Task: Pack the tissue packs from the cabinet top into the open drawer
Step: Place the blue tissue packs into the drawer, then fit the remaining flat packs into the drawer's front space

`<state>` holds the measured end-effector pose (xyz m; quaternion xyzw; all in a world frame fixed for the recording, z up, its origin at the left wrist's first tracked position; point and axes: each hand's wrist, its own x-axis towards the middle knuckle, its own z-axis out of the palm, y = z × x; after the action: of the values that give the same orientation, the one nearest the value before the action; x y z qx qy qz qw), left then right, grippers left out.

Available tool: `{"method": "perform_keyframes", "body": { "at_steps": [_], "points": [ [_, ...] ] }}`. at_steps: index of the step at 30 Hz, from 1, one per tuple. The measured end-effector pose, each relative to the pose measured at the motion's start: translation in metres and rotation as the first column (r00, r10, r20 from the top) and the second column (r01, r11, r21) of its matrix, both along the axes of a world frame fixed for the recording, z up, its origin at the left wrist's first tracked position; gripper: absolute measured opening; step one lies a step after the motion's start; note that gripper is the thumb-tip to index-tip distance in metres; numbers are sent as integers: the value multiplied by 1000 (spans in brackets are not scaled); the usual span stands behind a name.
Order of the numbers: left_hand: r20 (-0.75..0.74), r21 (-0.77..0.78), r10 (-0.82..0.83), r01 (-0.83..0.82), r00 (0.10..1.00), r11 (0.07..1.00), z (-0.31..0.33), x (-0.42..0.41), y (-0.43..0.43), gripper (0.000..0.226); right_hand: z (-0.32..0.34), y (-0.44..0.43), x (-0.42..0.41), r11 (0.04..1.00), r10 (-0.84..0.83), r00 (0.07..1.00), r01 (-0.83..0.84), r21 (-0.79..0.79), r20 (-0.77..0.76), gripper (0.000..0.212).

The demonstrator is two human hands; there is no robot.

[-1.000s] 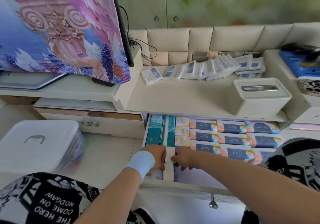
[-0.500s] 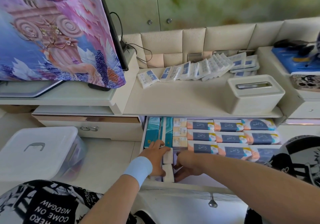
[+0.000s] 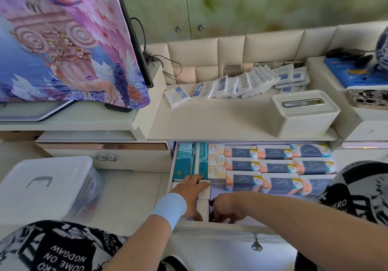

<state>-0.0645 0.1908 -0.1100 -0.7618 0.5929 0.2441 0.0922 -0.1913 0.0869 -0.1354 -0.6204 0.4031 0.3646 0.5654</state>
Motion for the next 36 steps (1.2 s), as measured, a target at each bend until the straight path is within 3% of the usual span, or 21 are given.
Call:
{"method": "perform_keyframes", "body": {
  "at_steps": [3,5,7,9,11,16,19,22,24,30,36],
  "points": [
    [-2,18,17,-17,1000,1000,1,1,0,107,3,3,0,991,74,997,-73,-116,6,46],
    [-8,19,40,-39,999,999,-1,2,0,106,4,6,3,986,-35,997,45,-162,64,39],
    [-6,23,44,-44,999,999,-1,1,-1,106,5,6,5,985,-124,984,137,-104,127,31],
    [-4,33,41,-41,999,999,-1,1,-2,107,10,4,6,995,-61,991,71,-73,121,33],
    [-1,43,31,-31,1000,999,-1,2,-4,104,18,-3,9,980,76,993,-58,-193,86,41],
    [-56,-15,99,-100,993,995,17,13,-18,73,44,-27,21,772,300,952,-203,-602,62,32],
    [-94,-103,171,-181,981,978,37,27,-36,62,69,-43,23,684,290,939,-67,-727,186,33],
    [-61,-176,195,-203,979,963,65,48,-63,57,95,-65,31,492,372,914,-49,-869,159,38],
    [-28,-214,206,-207,978,955,87,65,-83,56,107,-82,40,434,368,912,3,-901,180,38],
    [80,-251,236,-210,968,945,117,113,-147,57,124,-143,67,394,287,922,133,-910,259,40],
    [90,-267,292,-260,952,928,94,143,-225,62,118,-231,87,277,228,963,79,-958,145,46]
  ]
}}
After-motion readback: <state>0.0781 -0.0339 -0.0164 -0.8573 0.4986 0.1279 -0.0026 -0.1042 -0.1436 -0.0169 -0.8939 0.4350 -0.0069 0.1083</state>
